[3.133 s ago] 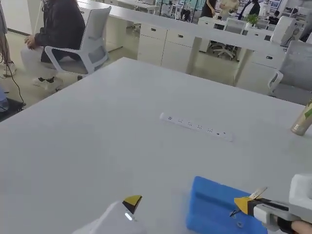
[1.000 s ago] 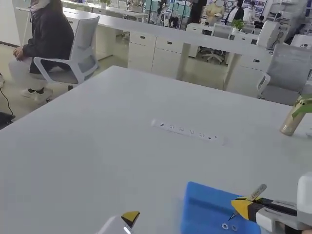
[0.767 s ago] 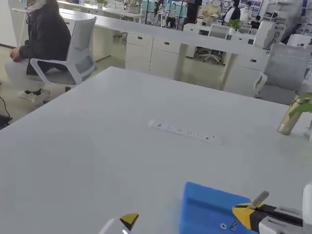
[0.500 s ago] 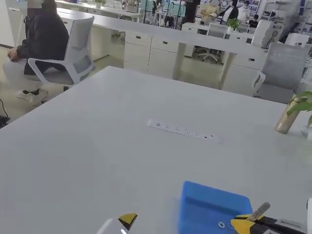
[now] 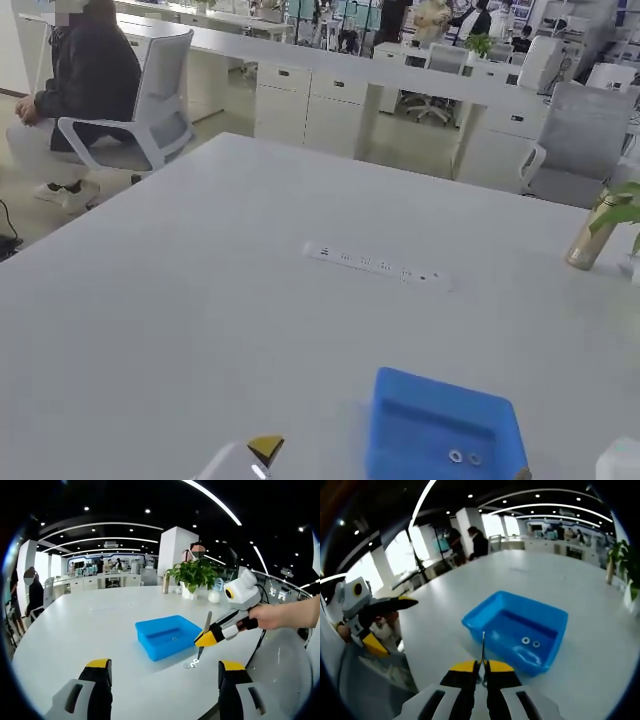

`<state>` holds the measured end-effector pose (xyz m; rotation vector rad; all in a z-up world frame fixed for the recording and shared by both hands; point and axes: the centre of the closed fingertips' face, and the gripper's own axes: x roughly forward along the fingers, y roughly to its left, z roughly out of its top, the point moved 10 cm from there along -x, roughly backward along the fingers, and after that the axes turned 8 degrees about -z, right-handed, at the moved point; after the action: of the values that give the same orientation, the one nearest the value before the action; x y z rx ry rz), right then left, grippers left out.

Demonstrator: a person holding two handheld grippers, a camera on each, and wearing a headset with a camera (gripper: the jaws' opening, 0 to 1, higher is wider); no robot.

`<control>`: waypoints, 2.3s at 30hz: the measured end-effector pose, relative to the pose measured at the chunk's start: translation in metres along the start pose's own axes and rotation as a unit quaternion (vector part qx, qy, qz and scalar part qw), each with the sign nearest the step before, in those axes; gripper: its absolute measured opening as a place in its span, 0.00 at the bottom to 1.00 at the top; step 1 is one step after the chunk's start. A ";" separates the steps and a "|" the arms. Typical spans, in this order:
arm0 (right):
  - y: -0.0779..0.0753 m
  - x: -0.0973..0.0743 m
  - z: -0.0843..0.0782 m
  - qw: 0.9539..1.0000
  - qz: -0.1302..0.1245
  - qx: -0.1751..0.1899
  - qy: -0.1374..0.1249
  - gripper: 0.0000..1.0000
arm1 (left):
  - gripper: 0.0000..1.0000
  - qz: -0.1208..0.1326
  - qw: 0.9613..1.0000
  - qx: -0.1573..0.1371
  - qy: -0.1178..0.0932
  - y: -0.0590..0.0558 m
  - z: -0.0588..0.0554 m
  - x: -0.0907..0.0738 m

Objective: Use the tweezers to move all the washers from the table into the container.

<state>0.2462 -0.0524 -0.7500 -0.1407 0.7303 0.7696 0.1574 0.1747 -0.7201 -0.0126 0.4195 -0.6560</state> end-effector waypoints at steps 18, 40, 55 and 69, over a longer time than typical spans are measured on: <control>-0.005 0.005 -0.004 1.000 0.004 0.005 0.005 0.04 | 0.88 -0.002 1.000 -0.001 0.006 0.000 -0.001 0.000; 0.014 0.001 -0.006 0.998 0.006 -0.063 0.006 0.04 | 0.87 -0.007 1.000 0.003 0.008 -0.001 -0.001 0.001; 0.004 0.004 -0.010 0.998 -0.013 -0.055 0.001 0.03 | 0.87 -0.007 1.000 0.005 0.009 -0.002 -0.001 0.000; 0.007 -0.009 -0.009 0.999 -0.041 0.017 -0.021 0.03 | 0.87 -0.003 1.000 0.004 0.006 -0.001 -0.001 -0.001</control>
<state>0.2325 -0.0559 -0.7500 -0.1230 0.6927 0.6795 0.1555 0.1746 -0.7206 -0.0017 0.4290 -0.6649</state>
